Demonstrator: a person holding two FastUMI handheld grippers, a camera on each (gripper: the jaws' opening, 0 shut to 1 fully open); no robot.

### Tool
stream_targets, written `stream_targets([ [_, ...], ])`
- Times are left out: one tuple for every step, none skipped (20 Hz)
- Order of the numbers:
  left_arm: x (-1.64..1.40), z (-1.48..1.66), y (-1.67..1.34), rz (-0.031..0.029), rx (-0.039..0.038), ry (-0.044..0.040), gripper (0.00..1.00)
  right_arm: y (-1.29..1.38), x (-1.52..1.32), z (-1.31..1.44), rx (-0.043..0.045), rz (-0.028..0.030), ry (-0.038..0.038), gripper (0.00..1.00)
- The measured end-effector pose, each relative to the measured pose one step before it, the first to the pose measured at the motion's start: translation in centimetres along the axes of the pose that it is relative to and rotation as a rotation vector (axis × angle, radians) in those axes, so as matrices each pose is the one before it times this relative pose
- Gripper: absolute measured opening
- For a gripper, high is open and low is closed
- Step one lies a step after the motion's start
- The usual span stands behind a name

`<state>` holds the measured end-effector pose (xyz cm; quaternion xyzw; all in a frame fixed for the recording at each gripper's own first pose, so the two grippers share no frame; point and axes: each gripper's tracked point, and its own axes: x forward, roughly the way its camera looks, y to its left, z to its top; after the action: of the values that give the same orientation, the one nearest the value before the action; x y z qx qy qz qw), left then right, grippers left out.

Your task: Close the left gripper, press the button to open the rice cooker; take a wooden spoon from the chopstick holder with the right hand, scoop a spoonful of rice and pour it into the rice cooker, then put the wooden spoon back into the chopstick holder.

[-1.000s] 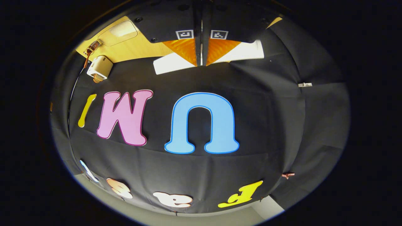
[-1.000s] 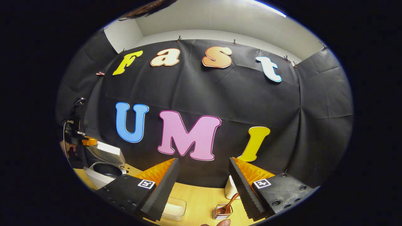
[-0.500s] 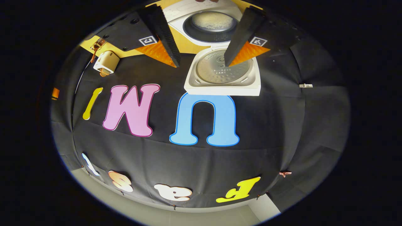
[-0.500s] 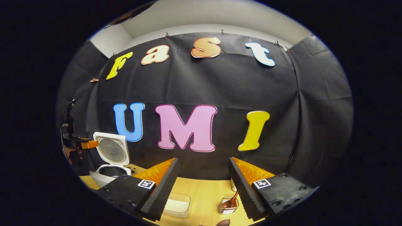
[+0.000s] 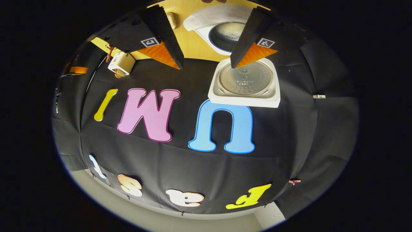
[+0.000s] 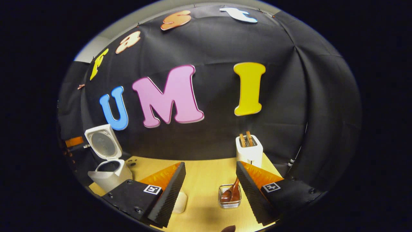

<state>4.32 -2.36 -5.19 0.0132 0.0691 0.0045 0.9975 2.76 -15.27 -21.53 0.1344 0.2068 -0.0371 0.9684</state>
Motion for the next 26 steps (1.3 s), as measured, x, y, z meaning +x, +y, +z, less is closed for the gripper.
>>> stream_targets([
  [-0.26,-0.143,-0.556,0.00029,0.00364,0.00662,0.94,-0.482,1.302,-1.23,-0.00012,0.00773,0.02768,0.97],
  [-0.228,-0.153,-0.582,0.00242,0.00488,0.0064,0.94,-0.812,1.293,-1.325,-0.0033,-0.00018,0.03217,0.97],
  [-0.234,-0.013,-0.396,0.00598,0.00587,0.00573,0.94,-0.618,1.188,-1.28,0.00208,0.00595,0.03032,0.97],
  [-0.266,-0.169,-0.399,0.00668,0.00567,0.00565,0.94,-0.563,1.073,-0.922,0.00669,0.00015,0.02331,0.97],
  [-0.295,-0.077,-0.386,0.00872,0.00447,0.00634,0.94,-0.528,1.17,-0.803,0.01047,0.00379,0.02043,0.97],
  [-0.277,-0.165,-0.328,0.00843,0.00289,0.00516,0.94,-0.59,1.009,-0.836,0.00821,0.00034,0.01792,0.97],
  [-0.268,-0.115,-0.401,0.00558,0.00308,0.00583,0.94,-0.626,0.998,-0.69,0.00543,-0.00207,0.01819,0.96],
  [-0.174,-0.286,-0.329,0.00673,0.003,0.00702,0.94,-0.504,1.02,-0.661,0.00863,-0.00052,0.01505,0.95],
  [-0.227,-0.241,-0.38,0.00246,0.0021,0.00974,0.94,-0.479,1.104,-0.569,0.01338,0.00042,0.014,0.95],
  [-0.189,-0.277,-0.316,0.00344,0.00038,0.01015,0.94,-0.411,0.909,-0.53,0.00891,-0.00091,0.01264,0.95],
  [-0.155,-0.163,-0.267,0.00197,-0.00144,0.00874,0.94,-0.605,0.95,-0.609,0.00952,-0.00867,0.01187,0.94],
  [-0.135,-0.367,-0.31,0.00558,-0.0031,0.01431,0.94,-0.776,1.467,-1.057,0.02369,-0.01097,0.02557,0.94],
  [-0.232,-0.316,-0.134,0.00518,-0.00032,0.0146,0.94,-0.479,0.836,-0.514,0.01026,-0.00733,0.01234,0.93],
  [0.003,-0.18,0.065,0.00569,0.00201,0.00803,0.94,-0.359,0.711,-0.292,0.00467,-0.00759,0.00602,0.93],
  [-0.035,-0.14,0.06,0.00542,0.00177,0.00689,0.94,-0.276,0.76,-0.269,0.00774,-0.00354,0.00617,0.93],
  [-0.076,-0.094,0.093,0.00605,-0.00017,0.00511,0.94,-0.031,0.678,-0.162,0.01062,0.0027,0.00814,0.93],
  [-0.092,-0.217,0.064,0.00579,-0.00003,0.00462,0.94,-0.113,0.808,-0.337,0.00726,0.0014,0.01079,0.92],
  [-0.09,-0.178,0.059,0.00604,0.00017,0.0059,0.94,-0.027,0.513,-0.297,0.00428,0.00224,0.01293,0.89],
  [-0.133,-0.36,-0.037,0.00507,-0.00007,0.00683,0.94,-0.139,0.594,-0.223,-0.00008,-0.0061,0.00994,0.87],
  [-0.147,-0.294,0.061,0.00326,-0.0002,0.00636,0.94,-0.242,0.461,0.019,-0.00072,-0.00806,0.0002,0.82],
  [-0.113,-0.21,0.065,0.00383,0.00332,0.00685,0.94,0.02,0.637,0.1,0.00471,-0.00112,-0.00324,0.76],
  [-0.145,-0.303,0.23,0.00596,0.00437,0.00582,0.94,0.07,0.516,0.136,0.01059,0.00104,-0.00229,0.72],
  [-0.12,-0.171,0.286,0.00728,0.00057,0.0057,0.94,0.01,0.271,0.164,0.00889,-0.00363,-0.00585,0.72],
  [-0.062,-0.163,0.252,0.0067,-0.00291,0.00496,0.94,-0.268,0.47,0.032,0.00073,-0.01408,-0.00347,0.78],
  [-0.122,-0.017,0.312,0.00884,-0.00465,0.00205,0.94,-0.344,0.376,0.062,0.00464,-0.00822,0.00551,0.58],
  [-0.213,-0.149,0.361,0.00873,-0.00431,0.00202,0.94,-0.091,0.467,-0.127,0.00414,-0.01345,0.00655,0.5],
])
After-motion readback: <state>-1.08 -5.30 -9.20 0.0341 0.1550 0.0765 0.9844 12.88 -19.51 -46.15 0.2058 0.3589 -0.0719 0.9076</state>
